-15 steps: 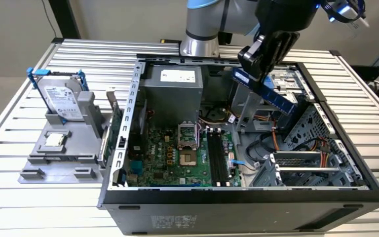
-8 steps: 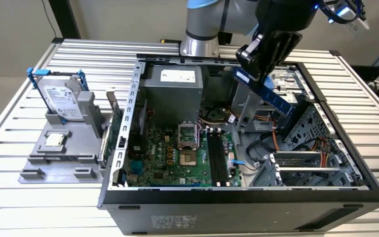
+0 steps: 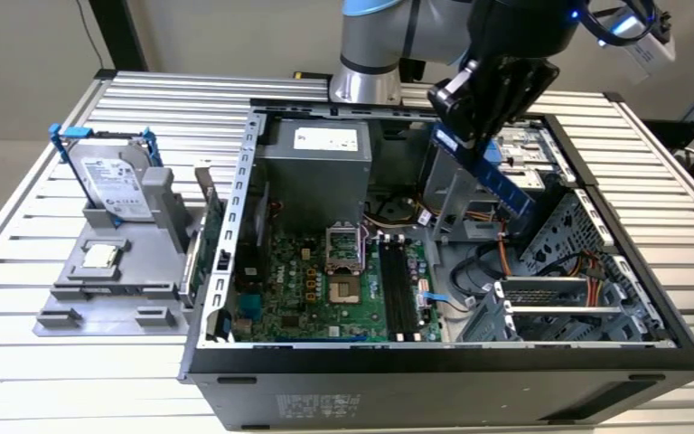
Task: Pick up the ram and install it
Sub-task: 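Insert the ram into the slot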
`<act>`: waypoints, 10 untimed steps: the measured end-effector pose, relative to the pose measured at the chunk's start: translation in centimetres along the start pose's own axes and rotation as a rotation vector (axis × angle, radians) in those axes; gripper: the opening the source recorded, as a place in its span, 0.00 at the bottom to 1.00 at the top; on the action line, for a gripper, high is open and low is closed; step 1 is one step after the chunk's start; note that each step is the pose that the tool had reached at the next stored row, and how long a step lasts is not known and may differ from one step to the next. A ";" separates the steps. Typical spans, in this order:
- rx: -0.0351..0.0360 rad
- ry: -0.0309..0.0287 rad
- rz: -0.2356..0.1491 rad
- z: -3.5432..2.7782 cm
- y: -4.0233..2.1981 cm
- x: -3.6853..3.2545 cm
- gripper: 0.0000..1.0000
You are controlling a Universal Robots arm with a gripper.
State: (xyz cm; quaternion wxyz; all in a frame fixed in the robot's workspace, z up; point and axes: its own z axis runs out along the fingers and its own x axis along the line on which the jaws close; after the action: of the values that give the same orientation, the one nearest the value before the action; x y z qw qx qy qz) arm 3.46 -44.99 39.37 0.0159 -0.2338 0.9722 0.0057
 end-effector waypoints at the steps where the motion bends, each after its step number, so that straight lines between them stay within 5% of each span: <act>1: 0.0004 0.0000 0.013 0.00 0.00 0.00 0.00; 10: 0.0042 -0.0004 0.124 0.00 -0.03 0.02 0.00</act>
State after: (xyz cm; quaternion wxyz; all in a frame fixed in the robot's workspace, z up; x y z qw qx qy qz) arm 3.46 -45.03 39.38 0.0162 -0.1730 0.9848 0.0046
